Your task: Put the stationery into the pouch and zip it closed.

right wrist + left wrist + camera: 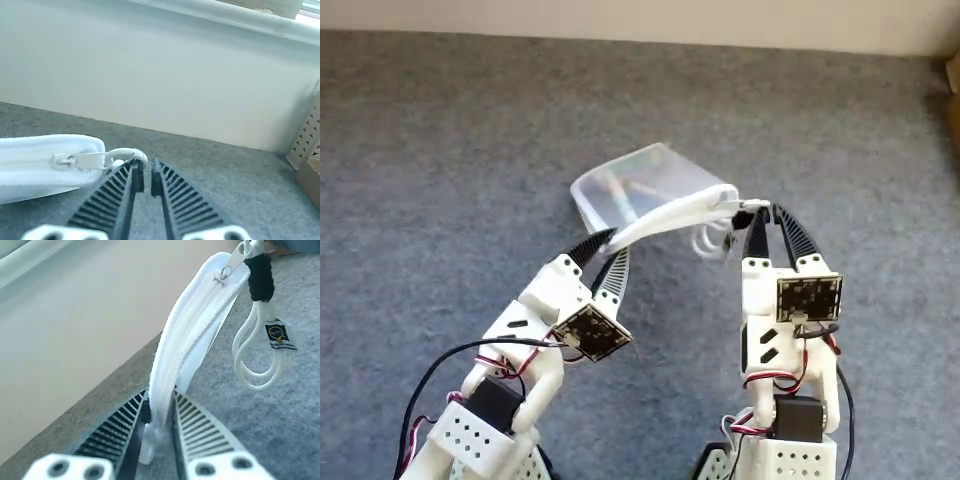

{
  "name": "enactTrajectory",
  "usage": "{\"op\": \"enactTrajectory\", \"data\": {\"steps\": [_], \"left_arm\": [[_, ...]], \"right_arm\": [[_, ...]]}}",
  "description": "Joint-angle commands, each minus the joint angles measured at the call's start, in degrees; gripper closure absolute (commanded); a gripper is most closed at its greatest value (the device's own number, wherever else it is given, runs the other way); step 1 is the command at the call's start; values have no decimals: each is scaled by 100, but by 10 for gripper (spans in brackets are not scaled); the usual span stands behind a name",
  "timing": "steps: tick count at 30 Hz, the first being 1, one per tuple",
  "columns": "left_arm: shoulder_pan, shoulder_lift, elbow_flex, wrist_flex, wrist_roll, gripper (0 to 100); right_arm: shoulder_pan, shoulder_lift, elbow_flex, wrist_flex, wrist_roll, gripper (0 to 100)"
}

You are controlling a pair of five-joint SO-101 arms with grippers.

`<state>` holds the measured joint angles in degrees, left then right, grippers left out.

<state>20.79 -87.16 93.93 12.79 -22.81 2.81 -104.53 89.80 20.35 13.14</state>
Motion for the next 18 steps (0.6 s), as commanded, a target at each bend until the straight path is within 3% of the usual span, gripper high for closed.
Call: {"op": "enactTrajectory", "data": {"steps": [1, 13, 18], "left_arm": [[-409, -13, -321, -62, 9, 994], [-523, -13, -365, -70, 9, 994], [-488, -13, -330, -79, 9, 994]], "right_arm": [[321, -84, -119, -215, -70, 993], [303, -84, -127, -180, -70, 993], [286, -84, -110, -163, -440, 989]]}}
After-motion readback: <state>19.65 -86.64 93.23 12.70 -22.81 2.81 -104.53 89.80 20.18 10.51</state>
